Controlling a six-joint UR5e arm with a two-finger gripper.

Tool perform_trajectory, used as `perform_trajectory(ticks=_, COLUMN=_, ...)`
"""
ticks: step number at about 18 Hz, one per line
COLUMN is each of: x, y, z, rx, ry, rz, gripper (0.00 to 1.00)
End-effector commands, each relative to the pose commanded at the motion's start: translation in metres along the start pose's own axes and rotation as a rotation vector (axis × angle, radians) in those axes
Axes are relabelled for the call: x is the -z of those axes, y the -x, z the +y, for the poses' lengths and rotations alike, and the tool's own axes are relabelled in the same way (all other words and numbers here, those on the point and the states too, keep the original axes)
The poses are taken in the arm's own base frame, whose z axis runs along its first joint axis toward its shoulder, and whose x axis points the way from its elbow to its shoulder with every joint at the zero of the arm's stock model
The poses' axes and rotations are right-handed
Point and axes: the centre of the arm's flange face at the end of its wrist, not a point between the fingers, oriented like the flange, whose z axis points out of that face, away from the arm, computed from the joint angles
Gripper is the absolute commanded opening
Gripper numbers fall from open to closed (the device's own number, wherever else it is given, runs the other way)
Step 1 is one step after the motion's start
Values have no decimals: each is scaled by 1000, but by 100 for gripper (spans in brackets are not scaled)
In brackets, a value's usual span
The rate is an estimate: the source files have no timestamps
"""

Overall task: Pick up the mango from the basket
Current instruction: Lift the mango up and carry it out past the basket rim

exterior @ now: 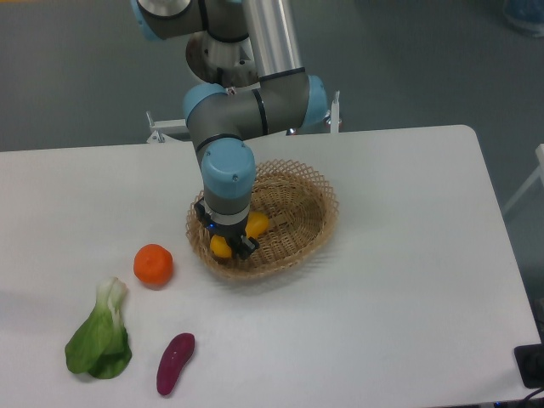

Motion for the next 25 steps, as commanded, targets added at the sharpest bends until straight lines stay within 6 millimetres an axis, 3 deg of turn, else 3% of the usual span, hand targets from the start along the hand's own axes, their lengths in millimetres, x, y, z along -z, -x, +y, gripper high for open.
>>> perform_trajectory(ticks=8, x=31, y=26, z=21, rx=53, ry=-29, rz=-49, gripper=28)
perform_trajectory(ticks=14, x=69, y=71, z=45, rx=114, ry=-63, rz=-112, gripper=31)
perform_trajectory(ticks=19, x=97, y=112, z=78, rx=115, ry=-69, rz=-160, gripper=31)
perform_trajectory(ticks=25, x=104, y=152, z=132, rx=86, ry=-56, rz=-187, gripper=31)
